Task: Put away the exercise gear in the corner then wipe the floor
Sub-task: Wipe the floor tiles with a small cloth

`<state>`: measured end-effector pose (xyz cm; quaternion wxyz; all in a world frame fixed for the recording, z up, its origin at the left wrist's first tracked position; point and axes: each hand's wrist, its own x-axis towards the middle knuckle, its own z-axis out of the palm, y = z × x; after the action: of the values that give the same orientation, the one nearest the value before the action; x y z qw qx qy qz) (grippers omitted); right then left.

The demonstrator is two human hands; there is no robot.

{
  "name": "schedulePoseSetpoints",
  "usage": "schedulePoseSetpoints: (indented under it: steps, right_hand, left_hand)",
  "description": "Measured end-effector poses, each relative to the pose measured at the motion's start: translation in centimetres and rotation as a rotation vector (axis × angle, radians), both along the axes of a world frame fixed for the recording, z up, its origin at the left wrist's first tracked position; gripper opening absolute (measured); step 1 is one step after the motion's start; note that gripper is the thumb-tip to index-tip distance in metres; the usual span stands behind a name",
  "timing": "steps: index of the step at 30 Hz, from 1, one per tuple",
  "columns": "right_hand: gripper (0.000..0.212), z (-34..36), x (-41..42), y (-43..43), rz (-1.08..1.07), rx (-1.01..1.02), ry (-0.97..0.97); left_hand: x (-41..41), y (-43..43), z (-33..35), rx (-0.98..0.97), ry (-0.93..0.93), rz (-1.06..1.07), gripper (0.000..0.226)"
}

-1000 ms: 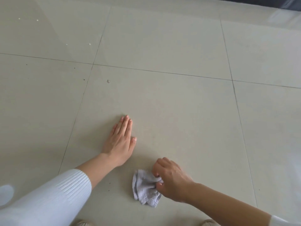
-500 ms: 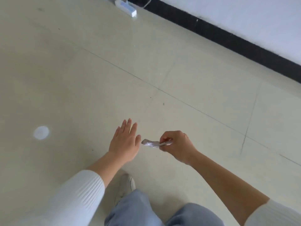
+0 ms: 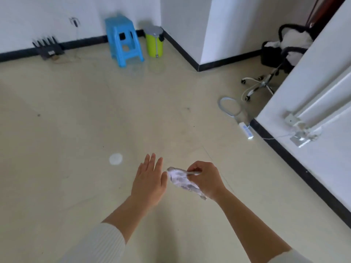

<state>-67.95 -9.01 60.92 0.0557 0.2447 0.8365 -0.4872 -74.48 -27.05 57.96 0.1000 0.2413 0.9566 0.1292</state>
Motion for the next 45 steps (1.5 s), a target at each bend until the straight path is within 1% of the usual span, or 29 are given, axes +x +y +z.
schedulePoseSetpoints:
  steps: [2,4,5,9,13,18,20,23,28,31,35,40,45]
  right_hand:
    - [0.016,2.9,-5.2,-1.4,0.059,0.008,0.025]
    - [0.017,5.5,-10.4,-2.4,0.123,0.025,0.053]
    - [0.016,6.8,-13.1,-2.8,0.153,0.032,0.071]
    - [0.017,11.4,-24.4,-3.5,0.236,0.05,0.179]
    - [0.018,14.1,-36.6,-2.7,0.289,0.055,0.282]
    - [0.013,16.6,-53.4,-0.4,0.335,0.062,0.326]
    - [0.012,17.9,-59.8,0.4,0.335,0.097,0.347]
    - [0.011,19.5,-68.8,1.6,0.335,0.096,0.367]
    - [0.012,20.3,-84.5,2.9,0.392,0.071,0.376]
    - [0.011,20.3,-94.6,3.3,0.417,0.049,0.363]
    - [0.01,20.0,-107.8,3.9,0.426,0.031,0.333]
    - [0.01,19.1,-123.4,6.6,0.366,0.087,0.334]
    - [0.013,18.3,-139.4,11.1,0.351,0.115,0.325]
  left_hand:
    - [-4.2,-1.7,3.1,0.02,0.037,0.07,0.077]
    - [-8.5,-3.0,5.4,0.024,0.068,0.124,0.06]
    - [-10.8,-3.5,6.3,0.033,0.091,0.145,0.056]
    - [-20.5,-4.4,9.6,0.066,0.168,0.221,0.054]
    - [-31.9,-3.9,11.9,0.063,0.257,0.27,0.054]
    - [-46.7,-2.2,15.1,0.07,0.3,0.356,0.054]
    - [-52.2,-1.4,16.1,0.077,0.31,0.386,0.054]
    - [-60.2,-0.6,17.0,0.065,0.325,0.412,0.055]
    - [-75.1,0.1,16.8,0.056,0.311,0.459,0.055]
    - [-85.3,0.1,16.8,0.054,0.336,0.423,0.052]
    - [-99.2,0.2,16.8,0.009,0.317,0.403,0.051]
    - [-115.3,2.2,16.9,-0.008,0.229,0.437,0.05]
    - [-131.4,5.8,15.0,-0.007,0.188,0.439,0.049]
